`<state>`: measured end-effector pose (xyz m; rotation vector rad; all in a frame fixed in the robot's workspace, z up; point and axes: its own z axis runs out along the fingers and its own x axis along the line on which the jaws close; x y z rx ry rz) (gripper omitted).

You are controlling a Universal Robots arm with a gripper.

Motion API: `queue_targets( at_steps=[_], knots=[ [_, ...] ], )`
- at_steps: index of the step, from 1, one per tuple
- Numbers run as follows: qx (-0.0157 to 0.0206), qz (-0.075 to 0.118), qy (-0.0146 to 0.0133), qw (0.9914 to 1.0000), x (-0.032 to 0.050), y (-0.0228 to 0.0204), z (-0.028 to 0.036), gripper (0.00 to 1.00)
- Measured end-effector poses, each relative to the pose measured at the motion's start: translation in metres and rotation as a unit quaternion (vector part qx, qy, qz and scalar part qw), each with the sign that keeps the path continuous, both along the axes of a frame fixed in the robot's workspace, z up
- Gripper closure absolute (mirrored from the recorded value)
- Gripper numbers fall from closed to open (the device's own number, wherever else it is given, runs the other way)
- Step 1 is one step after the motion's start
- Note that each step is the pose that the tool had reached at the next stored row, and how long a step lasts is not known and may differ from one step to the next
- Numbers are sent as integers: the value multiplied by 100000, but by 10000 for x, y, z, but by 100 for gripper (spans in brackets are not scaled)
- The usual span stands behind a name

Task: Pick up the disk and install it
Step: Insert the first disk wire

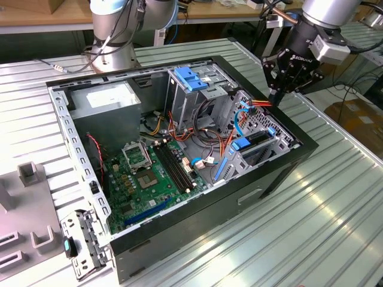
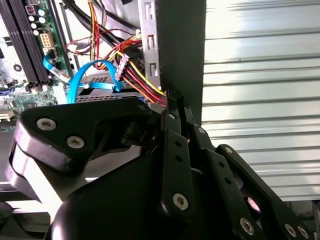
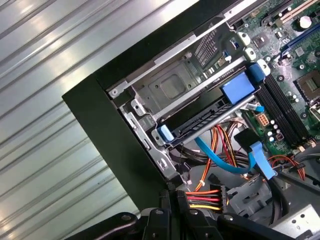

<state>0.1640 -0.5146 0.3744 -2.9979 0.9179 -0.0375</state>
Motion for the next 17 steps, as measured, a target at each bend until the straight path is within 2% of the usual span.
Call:
queue_targets(
  at_steps=[3, 6, 7, 8, 17],
  knots=[
    [-1, -567, -5, 99998, -24, -1, -1, 84],
    [-5, -2197, -7, 99976, -25, 0, -1, 84],
    [1, -4872, -5, 99881, -26, 0, -4, 84],
    [-30, -7799, -6, 99695, -108, 0, -13, 84],
    [-48, -7805, -5, 99695, -108, 0, -14, 84]
  ],
)
